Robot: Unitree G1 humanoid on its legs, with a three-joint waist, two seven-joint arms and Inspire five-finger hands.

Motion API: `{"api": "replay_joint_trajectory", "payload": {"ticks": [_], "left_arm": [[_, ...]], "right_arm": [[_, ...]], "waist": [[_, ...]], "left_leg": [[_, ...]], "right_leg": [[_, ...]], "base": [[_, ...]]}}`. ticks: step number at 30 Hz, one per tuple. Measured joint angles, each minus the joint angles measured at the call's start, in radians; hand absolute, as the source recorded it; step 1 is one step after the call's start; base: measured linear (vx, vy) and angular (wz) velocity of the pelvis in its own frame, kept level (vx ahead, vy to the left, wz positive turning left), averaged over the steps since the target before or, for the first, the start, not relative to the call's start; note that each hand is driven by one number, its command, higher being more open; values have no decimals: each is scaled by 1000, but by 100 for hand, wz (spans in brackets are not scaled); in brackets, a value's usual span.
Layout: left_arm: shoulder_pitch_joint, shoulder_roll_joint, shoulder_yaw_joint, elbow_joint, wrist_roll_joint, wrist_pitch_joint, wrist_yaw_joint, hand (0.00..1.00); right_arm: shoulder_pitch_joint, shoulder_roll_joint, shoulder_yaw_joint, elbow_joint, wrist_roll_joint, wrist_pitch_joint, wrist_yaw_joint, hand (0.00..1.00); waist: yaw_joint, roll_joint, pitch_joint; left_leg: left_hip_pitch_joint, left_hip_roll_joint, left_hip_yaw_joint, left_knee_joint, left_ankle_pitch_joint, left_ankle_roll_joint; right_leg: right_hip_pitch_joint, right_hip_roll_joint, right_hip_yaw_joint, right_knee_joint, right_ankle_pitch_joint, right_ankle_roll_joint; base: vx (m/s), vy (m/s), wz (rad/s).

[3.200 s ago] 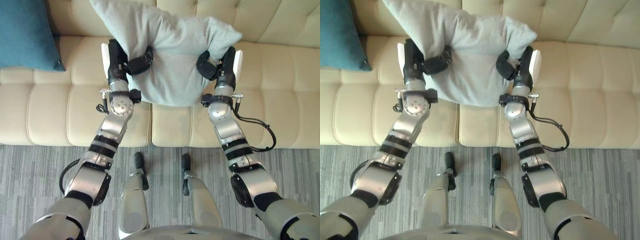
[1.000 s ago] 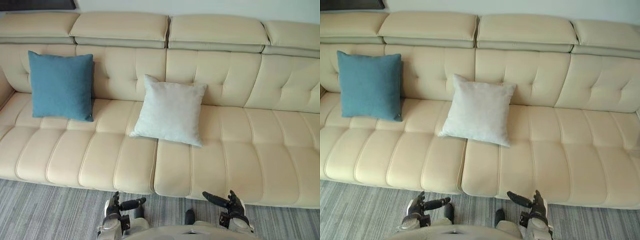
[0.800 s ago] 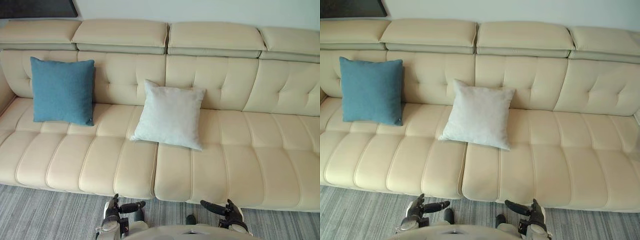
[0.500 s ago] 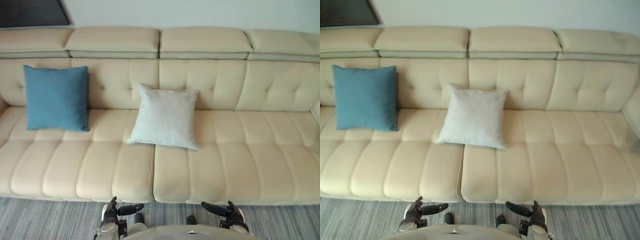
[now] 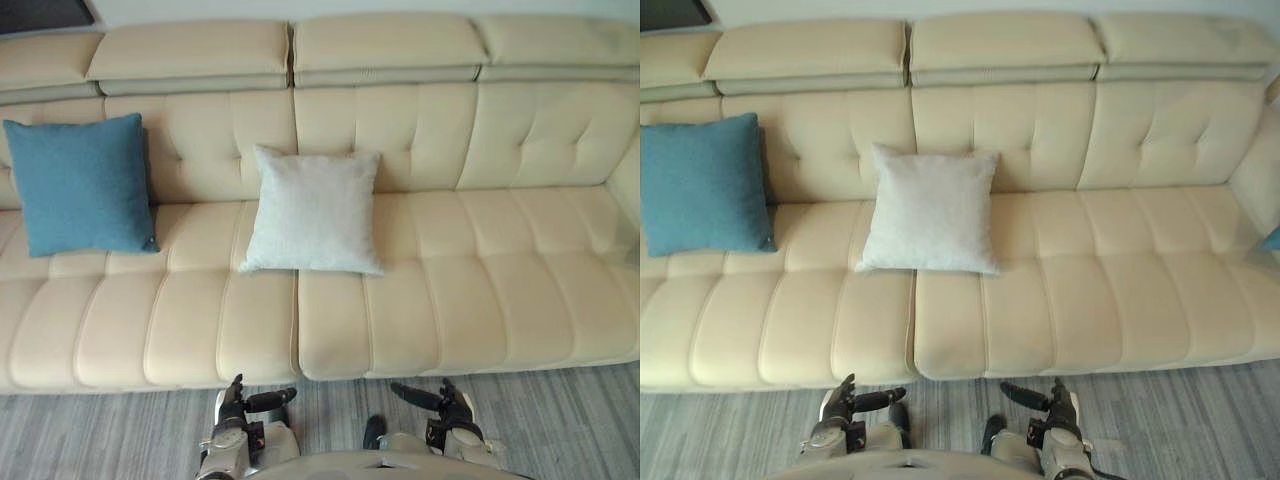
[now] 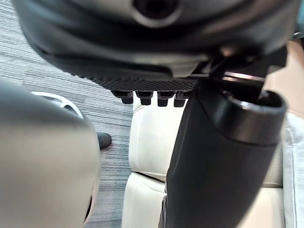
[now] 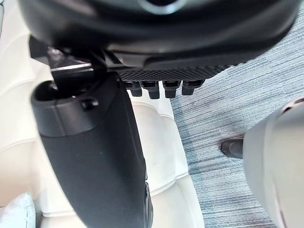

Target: Pick up cushions and gather them together orderly.

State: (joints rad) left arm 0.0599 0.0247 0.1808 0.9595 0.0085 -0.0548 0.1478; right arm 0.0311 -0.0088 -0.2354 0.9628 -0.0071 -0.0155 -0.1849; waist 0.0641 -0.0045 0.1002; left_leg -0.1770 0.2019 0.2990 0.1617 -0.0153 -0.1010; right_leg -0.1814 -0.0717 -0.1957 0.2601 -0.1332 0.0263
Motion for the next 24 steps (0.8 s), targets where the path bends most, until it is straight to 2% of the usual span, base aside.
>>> {"api": "replay_joint_trajectory", "payload": {"ticks": [2, 4, 5, 8, 9, 12, 13, 15, 17, 20, 24], "left_arm": [[-13, -3, -9, -1, 0, 1, 0, 100], [-28, -3, -11, -1, 0, 1, 1, 100], [-48, -10, -12, -4, 0, 1, 7, 100], [-47, -19, -35, -28, 0, 1, 12, 100], [-55, -23, -39, -34, 1, 1, 10, 100], [-48, -30, -38, -33, 1, 1, 11, 100], [-44, -35, -37, -34, 0, 0, 11, 100], [-46, -33, -33, -33, 0, 1, 10, 100], [-46, -33, -27, -32, 0, 1, 10, 100], [-40, -37, -7, -8, 1, 2, 8, 100], [-38, -41, -8, 16, 3, 4, 2, 100]], "right_arm": [[-4, 4, 9, -7, 1, 1, -5, 100], [-1, 4, 23, -18, 2, 1, -11, 100], [-2, 6, 23, -34, 6, 1, -17, 100], [3, 7, 22, -40, 8, 1, -23, 100], [4, 11, 20, -41, 8, 2, -24, 100], [4, 15, 18, -42, 8, 2, -25, 100], [6, 16, 18, -44, 8, 2, -25, 100], [19, 37, 16, -47, 8, 3, -22, 100], [22, 45, 17, -47, 8, 4, -22, 100], [27, 47, 16, -48, 8, 4, -22, 100], [35, 50, -14, -46, 8, 4, -21, 100]], "waist": [[8, 10, 13], [10, 9, 30], [7, 10, 49], [2, 4, 50], [-3, -3, 55], [-11, -6, 55], [-13, -2, 52], [-14, -22, 45], [-14, -25, 35], [-14, -10, 17], [-18, 2, -5]], "left_leg": [[-16, 7, -26, -16, 34, -7], [-23, 8, -48, -14, 48, -11], [-40, 8, -69, 0, 58, -14], [-62, -5, -121, 2, 85, -18], [-66, -5, -123, 34, 62, -4], [-39, -28, -170, 140, -62, -8], [-18, -34, -175, 114, -74, -13], [-11, -48, -159, 88, -63, 1], [-8, -46, -140, 91, -71, 5], [41, -40, -74, 80, -83, 13], [75, -45, -31, 74, -91, 16]], "right_leg": [[-9, 8, -33, 8, 1, -7], [-9, 5, -59, 27, -8, -18], [-13, -2, -88, 51, -22, -26], [-35, -28, -130, 102, -52, -45], [-36, -37, -139, 110, -54, -46], [-33, -49, -132, 123, -52, -43], [-33, -47, -128, 125, -53, -41], [-39, -55, -109, 109, -29, -18], [-38, -49, -91, 86, -10, -13], [1, -27, -27, 2, 46, 1], [33, -9, 22, -72, 92, 9]], "base": [[-22, -81, 33], [-50, -81, 45], [-79, -66, 49], [-112, -61, 49], [-111, -32, 31], [-59, 26, 3], [-64, 89, -3], [-84, 97, -14], [-35, 119, -36], [11, 97, -55], [52, 99, -47]]}}
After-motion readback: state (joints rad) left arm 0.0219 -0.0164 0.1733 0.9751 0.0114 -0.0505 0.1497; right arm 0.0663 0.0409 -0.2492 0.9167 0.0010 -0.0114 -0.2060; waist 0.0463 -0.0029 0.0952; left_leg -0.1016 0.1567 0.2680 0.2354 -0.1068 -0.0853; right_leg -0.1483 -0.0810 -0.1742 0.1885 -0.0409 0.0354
